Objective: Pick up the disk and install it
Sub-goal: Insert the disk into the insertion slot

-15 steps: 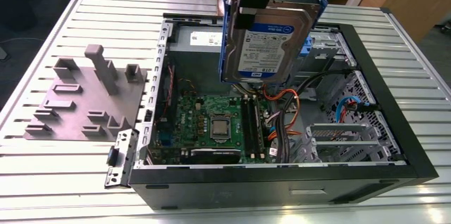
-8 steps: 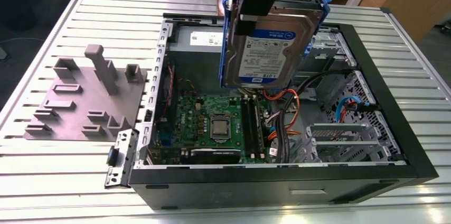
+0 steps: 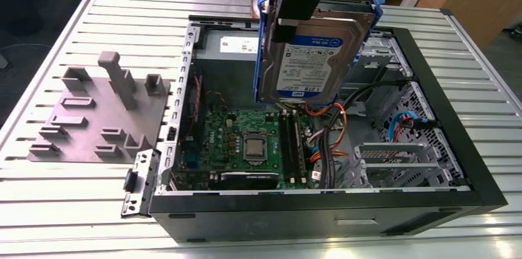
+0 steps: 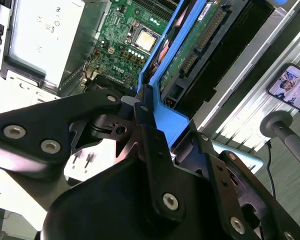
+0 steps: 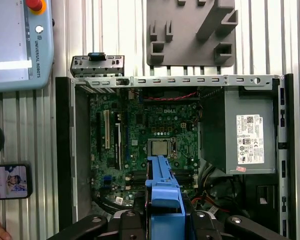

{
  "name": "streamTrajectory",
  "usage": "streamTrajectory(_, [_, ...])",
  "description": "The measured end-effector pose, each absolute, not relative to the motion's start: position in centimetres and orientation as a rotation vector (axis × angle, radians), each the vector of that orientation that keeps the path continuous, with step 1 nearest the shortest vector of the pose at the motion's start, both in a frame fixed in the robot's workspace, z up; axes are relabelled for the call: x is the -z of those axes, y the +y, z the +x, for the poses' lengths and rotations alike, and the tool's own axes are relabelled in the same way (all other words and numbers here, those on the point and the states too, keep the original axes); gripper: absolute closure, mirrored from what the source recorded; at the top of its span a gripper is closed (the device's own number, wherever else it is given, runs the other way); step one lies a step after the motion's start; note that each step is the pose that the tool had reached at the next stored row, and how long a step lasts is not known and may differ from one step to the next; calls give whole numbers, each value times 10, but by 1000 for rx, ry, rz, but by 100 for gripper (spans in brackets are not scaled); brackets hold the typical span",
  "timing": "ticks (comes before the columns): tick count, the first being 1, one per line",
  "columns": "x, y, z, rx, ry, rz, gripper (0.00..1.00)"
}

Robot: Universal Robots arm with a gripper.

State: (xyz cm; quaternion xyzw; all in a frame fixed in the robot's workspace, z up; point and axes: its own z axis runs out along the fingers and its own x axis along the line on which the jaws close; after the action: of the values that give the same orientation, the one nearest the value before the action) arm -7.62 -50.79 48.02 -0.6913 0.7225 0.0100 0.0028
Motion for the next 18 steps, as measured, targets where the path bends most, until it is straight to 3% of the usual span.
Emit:
streamTrajectory(9, [-480, -509, -76, -31, 2266, -2168, 63])
streamTrajectory(18, [-480, -529, -76, -31, 2266, -2168, 63])
